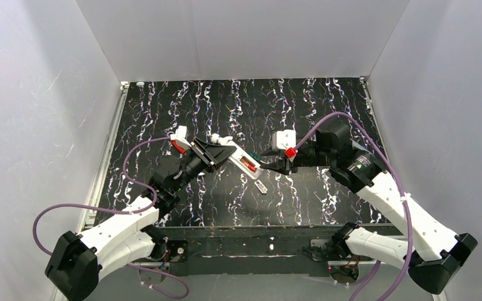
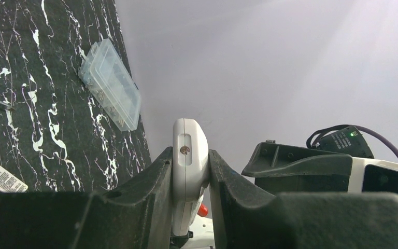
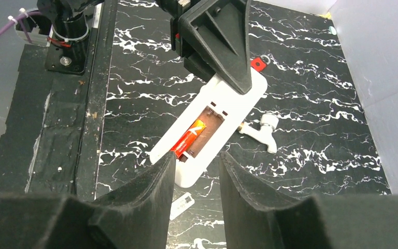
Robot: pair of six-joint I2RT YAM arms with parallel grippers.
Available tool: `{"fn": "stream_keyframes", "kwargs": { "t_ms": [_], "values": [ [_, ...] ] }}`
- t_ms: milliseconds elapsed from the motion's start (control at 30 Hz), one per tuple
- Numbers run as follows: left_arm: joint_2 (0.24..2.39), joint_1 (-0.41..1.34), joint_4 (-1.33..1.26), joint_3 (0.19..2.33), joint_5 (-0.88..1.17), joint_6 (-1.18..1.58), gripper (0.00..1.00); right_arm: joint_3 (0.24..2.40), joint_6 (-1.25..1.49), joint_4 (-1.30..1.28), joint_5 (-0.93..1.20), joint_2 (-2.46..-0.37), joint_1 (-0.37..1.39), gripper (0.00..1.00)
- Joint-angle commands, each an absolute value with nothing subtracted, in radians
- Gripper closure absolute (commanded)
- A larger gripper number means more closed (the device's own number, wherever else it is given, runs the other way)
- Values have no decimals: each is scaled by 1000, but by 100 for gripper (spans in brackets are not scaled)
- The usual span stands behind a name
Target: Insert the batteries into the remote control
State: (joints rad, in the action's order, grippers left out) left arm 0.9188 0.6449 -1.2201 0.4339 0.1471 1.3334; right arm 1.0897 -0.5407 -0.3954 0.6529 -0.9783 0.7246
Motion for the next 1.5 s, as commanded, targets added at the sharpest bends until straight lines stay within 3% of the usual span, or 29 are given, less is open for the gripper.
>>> {"fn": "stream_keyframes", "kwargs": {
  "t_ms": [0,433,1467],
  "values": [
    [893,650,-1310,471,161,1336,100,1075,-613,-386,710,-989,721,57],
    [917,650,-1319,468,170,1341,100,1088,-674,-421,784,-1064,712,66],
    [943,650,-1365,470,169,1363,100,1113,-687,-433,798,-1096,706,74]
  ]
}}
